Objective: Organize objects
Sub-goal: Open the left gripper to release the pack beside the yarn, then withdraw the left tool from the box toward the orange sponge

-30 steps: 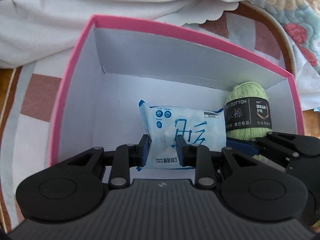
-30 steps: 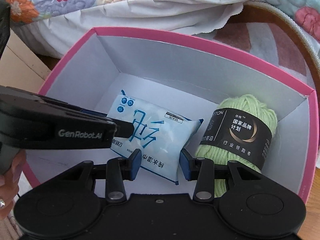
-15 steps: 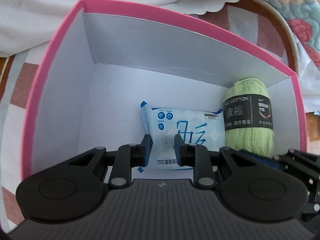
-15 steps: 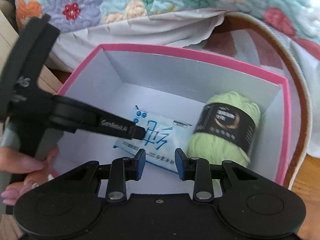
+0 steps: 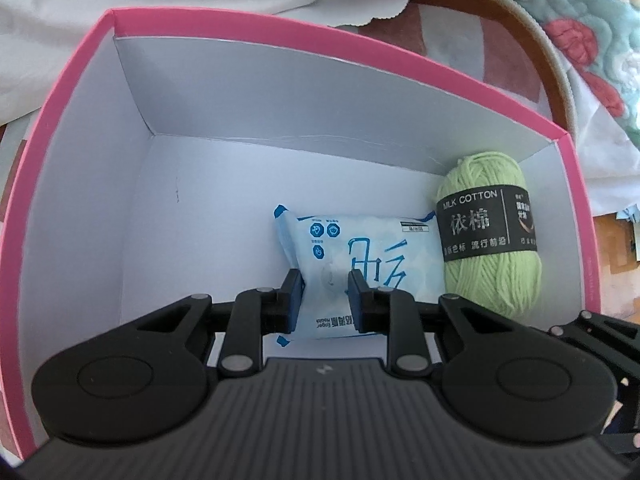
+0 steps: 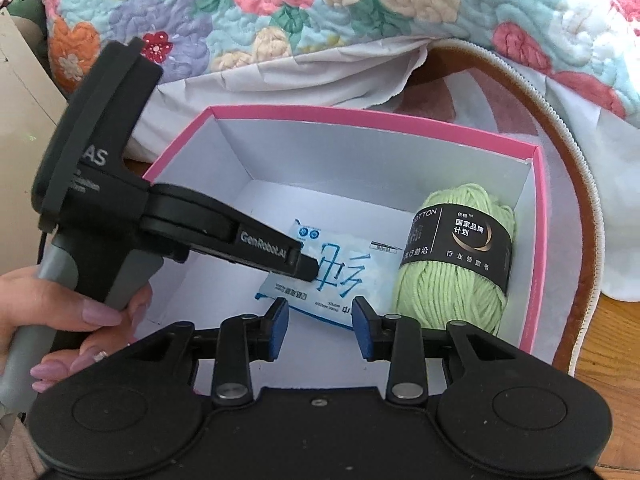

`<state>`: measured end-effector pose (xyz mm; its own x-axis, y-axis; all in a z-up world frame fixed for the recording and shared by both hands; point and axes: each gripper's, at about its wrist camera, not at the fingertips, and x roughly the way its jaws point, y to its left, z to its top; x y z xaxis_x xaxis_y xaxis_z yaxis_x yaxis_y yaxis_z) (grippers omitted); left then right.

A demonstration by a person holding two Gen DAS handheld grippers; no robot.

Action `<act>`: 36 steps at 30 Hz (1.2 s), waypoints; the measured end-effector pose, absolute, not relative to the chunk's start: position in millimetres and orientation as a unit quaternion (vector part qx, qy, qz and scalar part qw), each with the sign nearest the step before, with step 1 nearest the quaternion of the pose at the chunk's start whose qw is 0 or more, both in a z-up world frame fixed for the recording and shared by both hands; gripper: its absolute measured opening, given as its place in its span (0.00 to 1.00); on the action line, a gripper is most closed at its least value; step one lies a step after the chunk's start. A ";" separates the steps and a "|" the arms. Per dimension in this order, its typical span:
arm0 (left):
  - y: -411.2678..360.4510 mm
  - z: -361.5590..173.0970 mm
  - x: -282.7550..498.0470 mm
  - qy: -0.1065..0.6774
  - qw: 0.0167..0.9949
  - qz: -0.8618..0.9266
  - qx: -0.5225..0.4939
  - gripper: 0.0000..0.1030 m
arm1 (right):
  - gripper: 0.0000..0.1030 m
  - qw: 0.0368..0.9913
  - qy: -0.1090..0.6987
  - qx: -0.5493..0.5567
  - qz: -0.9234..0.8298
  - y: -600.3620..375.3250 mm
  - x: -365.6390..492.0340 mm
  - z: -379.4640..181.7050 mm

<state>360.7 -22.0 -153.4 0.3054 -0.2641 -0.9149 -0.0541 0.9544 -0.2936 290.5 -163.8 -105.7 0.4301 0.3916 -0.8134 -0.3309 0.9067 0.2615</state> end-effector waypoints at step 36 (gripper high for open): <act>21.4 22.0 216.5 0.539 0.836 -0.102 -0.015 0.65 | 0.70 0.889 0.412 -0.057 0.191 -155.2 182.7 -13.8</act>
